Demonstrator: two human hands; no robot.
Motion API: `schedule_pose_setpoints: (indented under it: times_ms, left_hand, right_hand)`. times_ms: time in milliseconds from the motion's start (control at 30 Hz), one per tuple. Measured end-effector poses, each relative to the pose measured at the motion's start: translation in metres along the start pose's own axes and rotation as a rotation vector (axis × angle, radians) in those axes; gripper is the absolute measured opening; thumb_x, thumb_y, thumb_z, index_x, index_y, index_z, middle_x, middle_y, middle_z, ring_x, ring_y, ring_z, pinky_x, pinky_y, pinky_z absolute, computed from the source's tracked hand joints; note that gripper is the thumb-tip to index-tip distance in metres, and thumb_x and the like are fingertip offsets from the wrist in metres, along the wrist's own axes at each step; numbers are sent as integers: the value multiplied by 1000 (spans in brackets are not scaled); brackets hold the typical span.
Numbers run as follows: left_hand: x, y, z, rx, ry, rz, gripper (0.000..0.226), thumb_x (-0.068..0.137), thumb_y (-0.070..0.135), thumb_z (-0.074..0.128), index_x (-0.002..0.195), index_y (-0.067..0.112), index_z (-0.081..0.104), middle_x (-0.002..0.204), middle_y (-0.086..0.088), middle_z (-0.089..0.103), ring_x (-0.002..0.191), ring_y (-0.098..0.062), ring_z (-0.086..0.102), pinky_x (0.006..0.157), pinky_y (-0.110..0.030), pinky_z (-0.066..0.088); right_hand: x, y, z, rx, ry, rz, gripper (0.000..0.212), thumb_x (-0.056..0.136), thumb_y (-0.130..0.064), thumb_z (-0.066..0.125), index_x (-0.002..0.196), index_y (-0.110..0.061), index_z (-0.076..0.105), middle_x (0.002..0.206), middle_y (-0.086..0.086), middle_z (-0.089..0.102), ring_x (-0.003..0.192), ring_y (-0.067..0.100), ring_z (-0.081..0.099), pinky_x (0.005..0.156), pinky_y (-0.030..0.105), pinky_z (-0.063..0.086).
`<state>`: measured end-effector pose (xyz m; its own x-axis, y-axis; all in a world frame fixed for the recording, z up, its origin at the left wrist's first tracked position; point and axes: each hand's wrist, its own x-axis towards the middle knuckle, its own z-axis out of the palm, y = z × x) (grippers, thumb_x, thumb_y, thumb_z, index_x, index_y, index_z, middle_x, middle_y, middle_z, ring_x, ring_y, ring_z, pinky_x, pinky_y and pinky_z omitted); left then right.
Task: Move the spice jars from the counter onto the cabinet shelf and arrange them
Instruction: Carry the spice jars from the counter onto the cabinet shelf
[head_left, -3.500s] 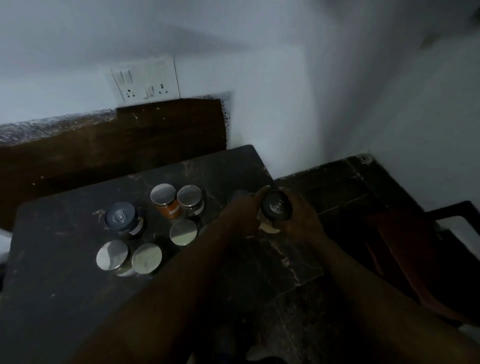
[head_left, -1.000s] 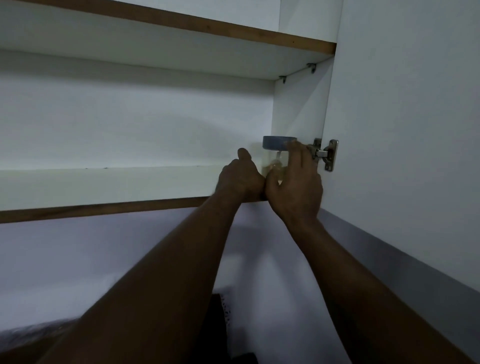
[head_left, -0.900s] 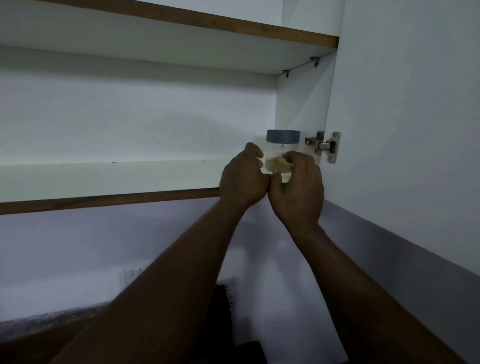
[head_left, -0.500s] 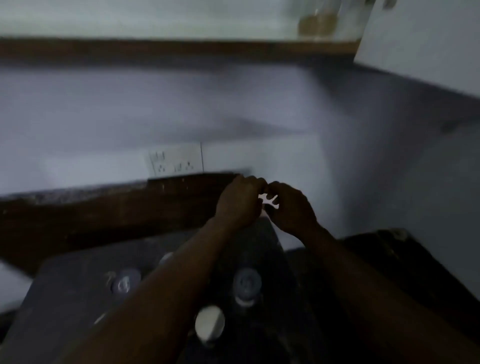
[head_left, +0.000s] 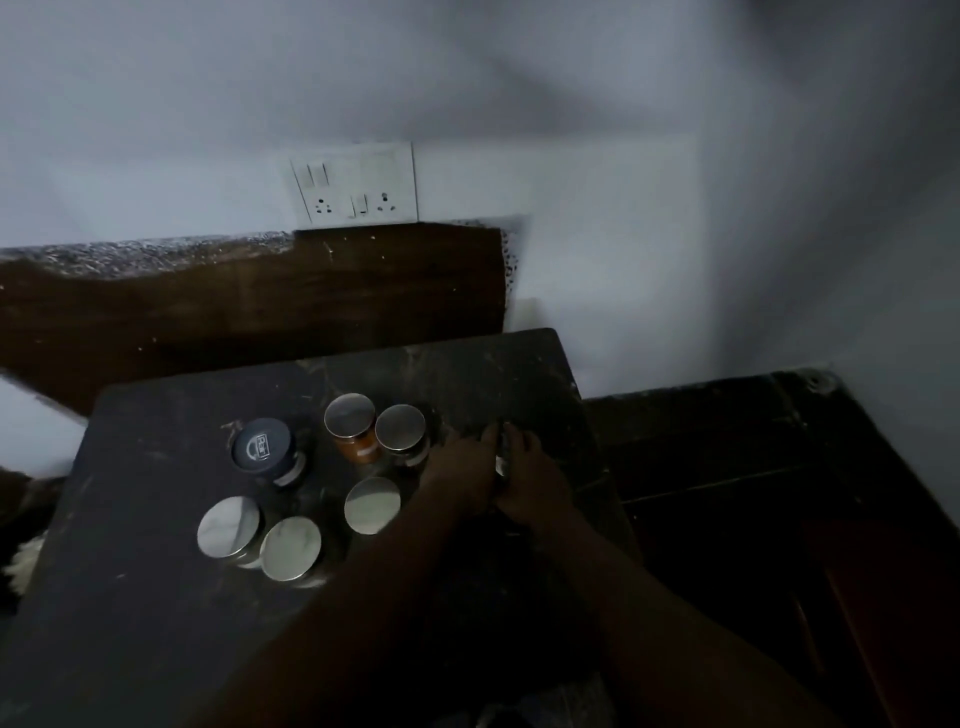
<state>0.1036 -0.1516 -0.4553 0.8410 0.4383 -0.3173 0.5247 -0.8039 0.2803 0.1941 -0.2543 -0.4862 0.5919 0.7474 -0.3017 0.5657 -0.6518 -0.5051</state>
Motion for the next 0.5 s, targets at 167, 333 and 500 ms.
schedule_pose_setpoints:
  times_ms: [167, 333, 500]
  left_hand:
    - [2, -7, -4, -106, 2, -16, 93, 92, 38, 70, 164, 24, 13, 163, -12, 33, 147, -36, 36, 119, -50, 36]
    - [1, -14, -75, -337, -13, 46, 105, 87, 30, 79, 164, 25, 9, 150, -9, 52, 136, -26, 52, 111, -39, 39]
    - [-8, 19, -180, -605, 359, 231, 68, 85, 29, 83, 143, 26, 49, 124, 14, 65, 113, -9, 65, 94, -24, 52]
  right_hand:
    - [-1, 5, -6, 17, 70, 13, 95, 70, -52, 83, 147, -31, 31, 146, 6, 44, 128, 33, 52, 100, 46, 49]
    - [9, -14, -89, 155, 198, -154, 95, 69, -55, 83, 148, -30, 37, 148, 0, 46, 135, 24, 48, 112, 38, 41]
    - [-5, -74, -206, 533, 560, -455, 83, 71, -51, 74, 143, -17, 50, 142, -2, 56, 128, 18, 57, 103, 33, 52]
